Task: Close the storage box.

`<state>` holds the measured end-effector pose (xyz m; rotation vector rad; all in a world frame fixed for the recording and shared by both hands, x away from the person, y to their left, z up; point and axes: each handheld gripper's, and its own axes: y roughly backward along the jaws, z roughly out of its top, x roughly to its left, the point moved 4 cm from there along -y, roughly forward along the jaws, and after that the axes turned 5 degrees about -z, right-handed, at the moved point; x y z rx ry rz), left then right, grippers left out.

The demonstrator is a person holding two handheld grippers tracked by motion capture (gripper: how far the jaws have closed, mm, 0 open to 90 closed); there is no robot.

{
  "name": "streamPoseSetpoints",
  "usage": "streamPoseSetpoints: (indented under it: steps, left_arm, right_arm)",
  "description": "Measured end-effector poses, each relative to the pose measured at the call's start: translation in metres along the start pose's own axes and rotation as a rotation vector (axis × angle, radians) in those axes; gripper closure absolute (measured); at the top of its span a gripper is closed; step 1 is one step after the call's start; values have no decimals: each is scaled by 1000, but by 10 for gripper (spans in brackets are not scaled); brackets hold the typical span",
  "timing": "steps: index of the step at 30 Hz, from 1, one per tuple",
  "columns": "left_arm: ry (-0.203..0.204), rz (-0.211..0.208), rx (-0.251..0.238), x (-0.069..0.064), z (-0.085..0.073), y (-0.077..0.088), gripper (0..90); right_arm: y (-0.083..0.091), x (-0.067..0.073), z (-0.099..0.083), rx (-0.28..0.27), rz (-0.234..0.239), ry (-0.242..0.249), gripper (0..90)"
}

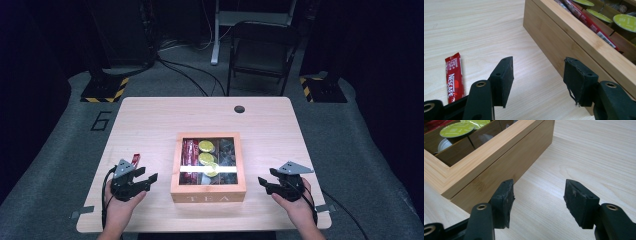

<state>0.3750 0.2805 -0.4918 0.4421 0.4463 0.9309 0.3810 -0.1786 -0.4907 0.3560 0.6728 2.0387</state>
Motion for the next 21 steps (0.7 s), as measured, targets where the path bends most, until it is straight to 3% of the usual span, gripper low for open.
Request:
streamPoseSetpoints:
  steps: [9,19,21]
  left_arm:
    - [57,-21,22,8,-4,-15,415]
    - [21,-58,74,-2,-2,-31,416]
    - [14,-47,65,-2,-1,-30,416]
  right_arm:
    - [-8,-2,-11,42,11,-48,415]
    - [-3,-8,-16,45,-12,-95,420]
    - [-2,-7,-16,43,-14,-95,422]
